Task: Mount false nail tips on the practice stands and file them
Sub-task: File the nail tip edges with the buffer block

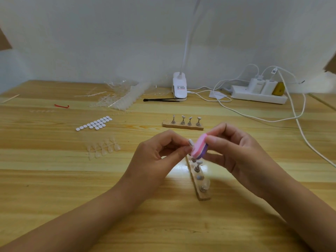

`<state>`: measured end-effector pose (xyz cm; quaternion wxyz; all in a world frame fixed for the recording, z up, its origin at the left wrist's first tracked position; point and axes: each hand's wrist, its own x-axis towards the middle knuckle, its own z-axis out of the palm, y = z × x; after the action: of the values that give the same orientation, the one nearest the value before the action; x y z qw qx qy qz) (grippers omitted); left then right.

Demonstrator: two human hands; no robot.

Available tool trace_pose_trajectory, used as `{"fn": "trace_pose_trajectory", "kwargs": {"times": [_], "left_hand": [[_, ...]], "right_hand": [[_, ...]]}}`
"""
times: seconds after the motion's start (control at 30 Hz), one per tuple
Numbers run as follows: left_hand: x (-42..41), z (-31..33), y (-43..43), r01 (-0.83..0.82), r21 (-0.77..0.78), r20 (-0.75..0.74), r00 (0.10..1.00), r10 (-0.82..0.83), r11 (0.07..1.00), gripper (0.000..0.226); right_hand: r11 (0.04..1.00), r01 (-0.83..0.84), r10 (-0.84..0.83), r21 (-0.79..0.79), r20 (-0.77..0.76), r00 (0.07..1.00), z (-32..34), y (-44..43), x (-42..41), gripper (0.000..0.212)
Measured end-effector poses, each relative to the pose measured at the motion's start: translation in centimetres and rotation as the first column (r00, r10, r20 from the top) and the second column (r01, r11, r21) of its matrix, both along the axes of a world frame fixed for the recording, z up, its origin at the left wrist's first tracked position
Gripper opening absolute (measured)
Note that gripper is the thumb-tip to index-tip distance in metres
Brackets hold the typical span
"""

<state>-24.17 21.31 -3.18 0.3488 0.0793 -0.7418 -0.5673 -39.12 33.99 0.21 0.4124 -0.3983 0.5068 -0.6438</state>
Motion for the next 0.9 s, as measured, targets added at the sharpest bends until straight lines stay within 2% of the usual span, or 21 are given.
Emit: {"fn": "trace_pose_trajectory", "kwargs": {"times": [0.07,0.2,0.3,0.4,0.53,0.63,0.8,0.9], "left_hand": [[0.04,0.04,0.0,0.015,-0.005,-0.003,1.0,-0.015,1.0,0.008],[0.05,0.04,-0.15,0.014,-0.003,-0.012,1.0,-0.014,1.0,0.009],[0.03,-0.02,-0.11,0.023,-0.015,-0.016,1.0,-0.023,1.0,0.009],[0.04,-0.08,-0.27,0.015,-0.005,-0.018,1.0,-0.015,1.0,0.009],[0.06,-0.04,-0.11,0.038,-0.017,-0.018,0.999,-0.038,0.999,0.006],[-0.02,-0.08,-0.17,0.031,0.005,-0.034,0.999,-0.031,1.0,0.006],[0.01,0.05,-0.08,0.038,0.005,-0.032,0.999,-0.038,0.999,0.005],[-0.03,0.06,-0.21,0.012,-0.005,-0.03,0.999,-0.012,1.0,0.006]], "right_hand": [[0.997,-0.077,0.078,0.027,-0.039,0.996,0.05,0.08,0.18,0.014],[1.0,0.016,-0.016,-0.02,-0.004,1.0,0.12,0.07,-0.07,0.006],[0.997,-0.081,0.082,0.012,-0.034,0.996,0.29,0.2,0.05,0.012],[1.0,-0.016,0.016,-0.002,-0.04,0.999,0.32,0.09,-0.08,0.011],[0.992,-0.103,0.107,0.066,-0.051,0.993,0.21,0.19,-0.19,0.018],[1.0,-0.026,0.026,0.017,-0.017,1.0,0.26,0.12,-0.52,0.011],[0.997,-0.074,0.074,0.033,0.008,0.997,0.29,0.07,-0.29,0.024],[1.0,0.008,-0.008,0.026,0.0,1.0,0.23,0.05,-0.34,0.024]]}}
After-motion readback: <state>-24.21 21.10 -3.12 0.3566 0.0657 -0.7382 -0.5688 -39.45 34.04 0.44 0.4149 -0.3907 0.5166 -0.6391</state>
